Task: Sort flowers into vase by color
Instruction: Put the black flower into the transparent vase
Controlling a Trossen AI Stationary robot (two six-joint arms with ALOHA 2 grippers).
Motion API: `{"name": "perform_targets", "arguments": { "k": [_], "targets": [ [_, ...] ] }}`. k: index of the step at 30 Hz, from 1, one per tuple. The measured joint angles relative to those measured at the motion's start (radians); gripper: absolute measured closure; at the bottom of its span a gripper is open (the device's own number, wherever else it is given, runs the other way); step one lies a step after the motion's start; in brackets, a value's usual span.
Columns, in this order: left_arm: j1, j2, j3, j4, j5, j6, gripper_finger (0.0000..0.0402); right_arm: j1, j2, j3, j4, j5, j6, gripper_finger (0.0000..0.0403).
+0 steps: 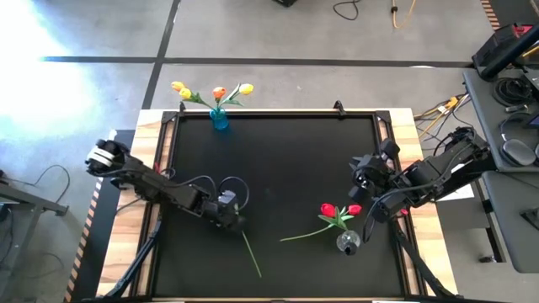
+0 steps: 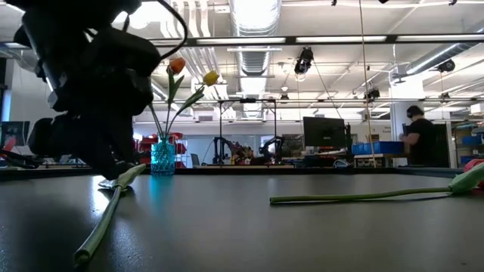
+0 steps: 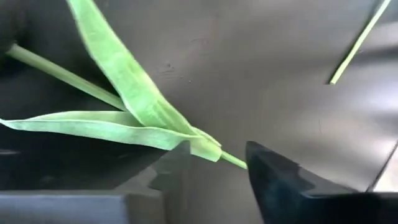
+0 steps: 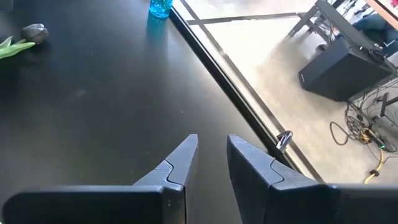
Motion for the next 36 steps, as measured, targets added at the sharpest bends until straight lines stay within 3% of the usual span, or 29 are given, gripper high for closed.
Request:
{"name": "perform_targets", "arguments": {
  "k": [7,14,23,28,36],
  "targets": [
    [-0.001,0.072,0.135,-0.170,0.078,-0.018,0.0187,0.000,0.002,-0.001,0.002,0.000,-0.028,0.0326],
    [0.004,0.125,0.191,-0.270,0.049,0.001,0.0172,0.000,0.002,-0.009,0.005,0.000,-0.052,0.0321],
    [0.040,0.160,0.186,-0.255,-0.010,0.005,0.0197,0.001,0.002,-0.026,0.010,0.002,-0.061,0.0326],
    [0.069,0.164,0.184,-0.245,-0.114,0.058,0.0218,0.000,0.002,-0.035,0.015,0.005,-0.061,0.0323],
    [0.108,0.167,0.182,-0.243,-0.207,0.183,0.0305,0.000,0.002,-0.036,0.021,0.026,-0.072,0.0333]
  ]
}}
